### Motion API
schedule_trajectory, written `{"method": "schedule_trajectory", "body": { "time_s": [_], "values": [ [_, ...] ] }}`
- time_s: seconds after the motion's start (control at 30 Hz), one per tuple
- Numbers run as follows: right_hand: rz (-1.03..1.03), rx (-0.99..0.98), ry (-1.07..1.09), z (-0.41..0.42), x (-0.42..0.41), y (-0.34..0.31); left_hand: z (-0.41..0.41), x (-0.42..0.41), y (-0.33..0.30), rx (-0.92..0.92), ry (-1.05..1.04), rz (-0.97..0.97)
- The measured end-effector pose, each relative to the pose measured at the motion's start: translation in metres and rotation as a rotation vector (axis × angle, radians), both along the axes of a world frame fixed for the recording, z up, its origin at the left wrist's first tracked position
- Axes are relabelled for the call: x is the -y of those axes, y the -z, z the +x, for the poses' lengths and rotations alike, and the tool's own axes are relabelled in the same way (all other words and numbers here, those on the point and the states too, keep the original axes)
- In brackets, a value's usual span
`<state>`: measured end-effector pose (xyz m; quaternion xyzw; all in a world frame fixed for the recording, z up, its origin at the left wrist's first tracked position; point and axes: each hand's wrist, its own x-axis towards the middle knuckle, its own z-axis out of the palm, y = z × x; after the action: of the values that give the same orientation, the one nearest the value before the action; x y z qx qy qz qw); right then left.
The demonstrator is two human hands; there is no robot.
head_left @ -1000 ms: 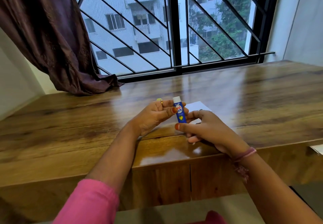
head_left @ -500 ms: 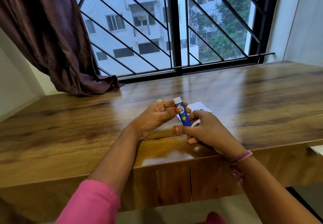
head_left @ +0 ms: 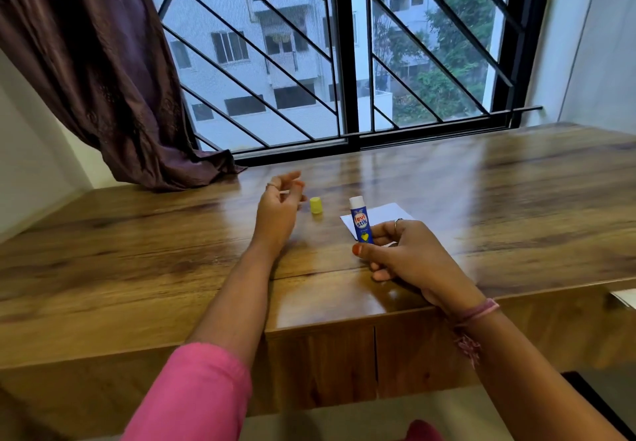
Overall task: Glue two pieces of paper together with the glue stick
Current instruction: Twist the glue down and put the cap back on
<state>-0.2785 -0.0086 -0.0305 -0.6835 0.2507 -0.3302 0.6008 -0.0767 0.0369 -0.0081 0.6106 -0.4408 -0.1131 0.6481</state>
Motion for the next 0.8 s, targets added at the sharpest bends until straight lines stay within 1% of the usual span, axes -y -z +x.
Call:
{"method": "schedule_trajectory", "body": {
  "time_s": [0.03,0.07,0.2,0.23,0.3,0.33,0.47,0.53,0.57,0.63,0.73,0.8],
  "values": [
    [0.000,-0.004,0.000,0.000,0.000,0.000,0.005,0.003,0.003,0.109,-0.084,0.070],
    [-0.002,-0.007,0.002,0.001,0.000,0.001,0.009,0.005,0.007,0.214,-0.107,0.140],
    [-0.019,-0.021,0.011,0.001,0.001,0.002,0.008,0.015,0.015,0.610,-0.014,0.380],
    [-0.024,-0.026,0.012,0.001,0.001,0.002,0.007,0.018,0.016,0.683,0.002,0.455],
    [-0.027,-0.034,0.017,0.002,0.001,0.002,0.007,0.021,0.017,0.734,0.023,0.563],
    [-0.030,-0.040,0.021,0.002,0.001,0.002,0.007,0.021,0.016,0.727,0.025,0.565],
    [-0.044,-0.058,0.030,0.002,0.001,0.003,0.004,0.015,0.016,0.693,-0.069,0.421],
    [-0.050,-0.065,0.031,0.002,0.001,0.003,0.004,0.011,0.014,0.631,-0.115,0.366],
    [-0.054,-0.068,0.031,0.002,0.001,0.003,0.003,0.009,0.013,0.561,-0.126,0.341],
    [-0.071,-0.077,0.031,0.002,0.001,0.004,0.002,0.003,0.009,0.321,-0.084,0.245],
    [-0.090,-0.082,0.035,0.001,0.001,0.004,-0.008,-0.005,-0.001,-0.165,0.164,0.003],
    [-0.100,-0.080,0.038,0.001,0.000,0.004,-0.014,-0.007,-0.006,-0.344,0.323,-0.079]
  ]
}}
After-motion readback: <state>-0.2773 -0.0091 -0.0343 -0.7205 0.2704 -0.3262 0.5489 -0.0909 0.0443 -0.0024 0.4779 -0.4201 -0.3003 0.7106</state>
